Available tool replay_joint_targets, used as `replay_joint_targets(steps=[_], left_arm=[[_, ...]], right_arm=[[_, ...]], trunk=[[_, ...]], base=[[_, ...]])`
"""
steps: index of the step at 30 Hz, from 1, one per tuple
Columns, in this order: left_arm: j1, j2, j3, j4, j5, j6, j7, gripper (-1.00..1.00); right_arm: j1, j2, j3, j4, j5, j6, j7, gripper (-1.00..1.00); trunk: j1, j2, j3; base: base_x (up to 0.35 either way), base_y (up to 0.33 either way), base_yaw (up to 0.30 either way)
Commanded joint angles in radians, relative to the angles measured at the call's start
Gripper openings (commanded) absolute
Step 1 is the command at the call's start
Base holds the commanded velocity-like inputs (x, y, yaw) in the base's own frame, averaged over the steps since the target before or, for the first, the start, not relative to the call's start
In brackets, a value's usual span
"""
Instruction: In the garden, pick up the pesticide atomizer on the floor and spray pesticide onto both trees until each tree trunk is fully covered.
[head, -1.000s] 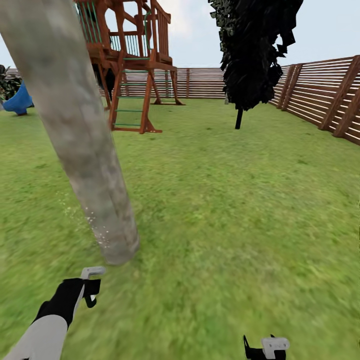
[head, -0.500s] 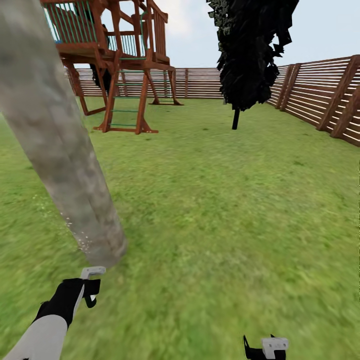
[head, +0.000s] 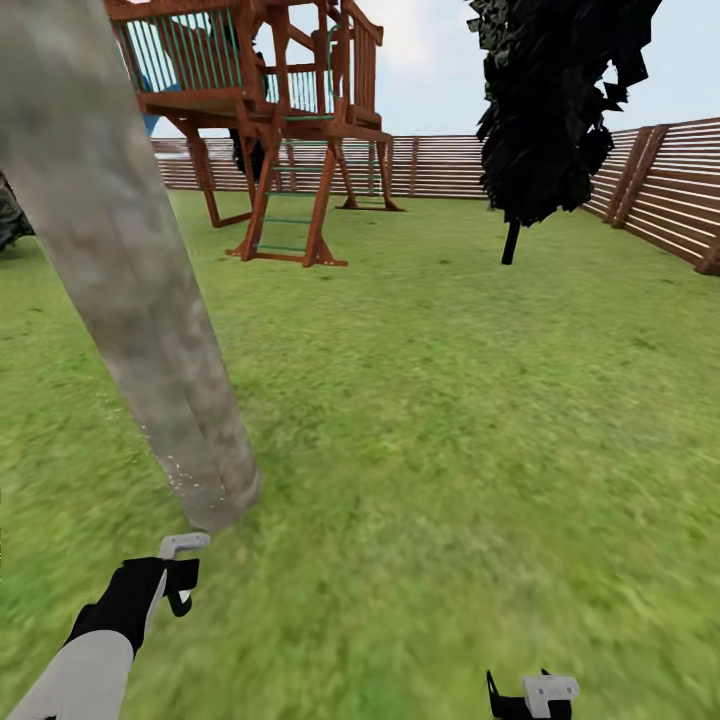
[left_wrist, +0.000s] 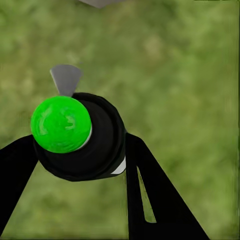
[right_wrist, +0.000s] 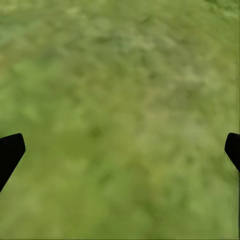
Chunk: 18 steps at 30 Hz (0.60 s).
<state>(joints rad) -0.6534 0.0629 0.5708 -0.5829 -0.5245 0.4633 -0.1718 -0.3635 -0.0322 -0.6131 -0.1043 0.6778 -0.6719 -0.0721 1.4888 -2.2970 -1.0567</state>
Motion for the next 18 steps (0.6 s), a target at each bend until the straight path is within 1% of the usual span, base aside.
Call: replay_joint_targets(steps=[1,10,18], left_arm=[[0.0,0.0,0.0,0.0,0.0,0.0,0.0,-1.0],[0.0,0.0,0.0,0.0,0.0,-0.002,0.0,-1.0],[0.0,-0.001,0.0,0.0,0.0,-0.002,0.0,-1.0]], right_arm=[[0.0,0.0,0.0,0.0,0.0,0.0,0.0,1.0],[0.0,0.0,0.001,0.0,0.0,0.0,0.0,1.0],[0.0,0.0,0.001,0.0,0.0,0.0,0.0,1.0]], trunk=[[0.0,0.0,0.0],[0.0,0.0,0.0],[0.0,0.0,0.0]], base=[[0.125,-0.268,0.074],[0.188,-0.237,0.01],[0.186,-0.229,0.268]])
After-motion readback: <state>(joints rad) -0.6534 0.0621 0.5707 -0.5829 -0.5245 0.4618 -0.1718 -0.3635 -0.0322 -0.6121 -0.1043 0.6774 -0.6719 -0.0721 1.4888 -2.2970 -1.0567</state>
